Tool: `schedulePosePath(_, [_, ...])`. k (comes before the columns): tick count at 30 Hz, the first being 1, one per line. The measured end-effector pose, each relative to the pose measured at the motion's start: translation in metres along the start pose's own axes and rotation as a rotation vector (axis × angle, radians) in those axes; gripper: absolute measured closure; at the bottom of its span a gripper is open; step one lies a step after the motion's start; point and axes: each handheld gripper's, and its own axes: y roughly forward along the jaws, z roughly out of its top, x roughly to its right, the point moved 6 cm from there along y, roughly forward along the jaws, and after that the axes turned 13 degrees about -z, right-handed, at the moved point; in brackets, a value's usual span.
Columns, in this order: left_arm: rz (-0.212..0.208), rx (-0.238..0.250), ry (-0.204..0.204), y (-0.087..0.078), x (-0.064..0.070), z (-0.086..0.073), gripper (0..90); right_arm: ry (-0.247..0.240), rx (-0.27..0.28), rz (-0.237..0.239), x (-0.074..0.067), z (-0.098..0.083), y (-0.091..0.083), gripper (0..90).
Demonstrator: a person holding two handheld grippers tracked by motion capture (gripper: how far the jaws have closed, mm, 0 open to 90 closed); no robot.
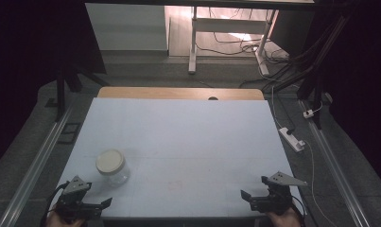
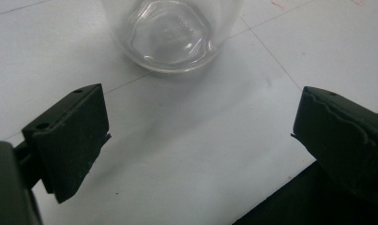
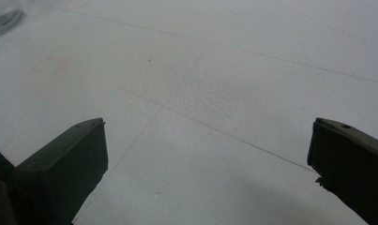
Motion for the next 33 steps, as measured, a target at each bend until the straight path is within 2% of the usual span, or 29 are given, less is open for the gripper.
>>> schedulePosePath(7, [-0.014,-0.009,0.006,0.0004,0.0008,-0.0006,4.2,-0.045,-0.007,0.005,-0.0042,-0.0002,0.0012,0.0])
schedulePosePath(17, [-0.004,-0.033,-0.009,0.0027,-0.0009,-0.0009,4.1,-0.045,-0.01,0.011,-0.0044,-0.0003,0.0015,0.0])
schedulePosePath(26, [0.002,-0.033,-0.005,0.0026,-0.0002,-0.0008,2.4,-0.053,-0.021,0.018,-0.0054,-0.0008,0.0025,0.0])
schedulePosePath(33, [-0.002,-0.029,-0.017,0.0019,-0.0014,-0.0007,1.3,-0.052,-0.024,0.022,-0.0056,-0.0009,0.0026,0.0])
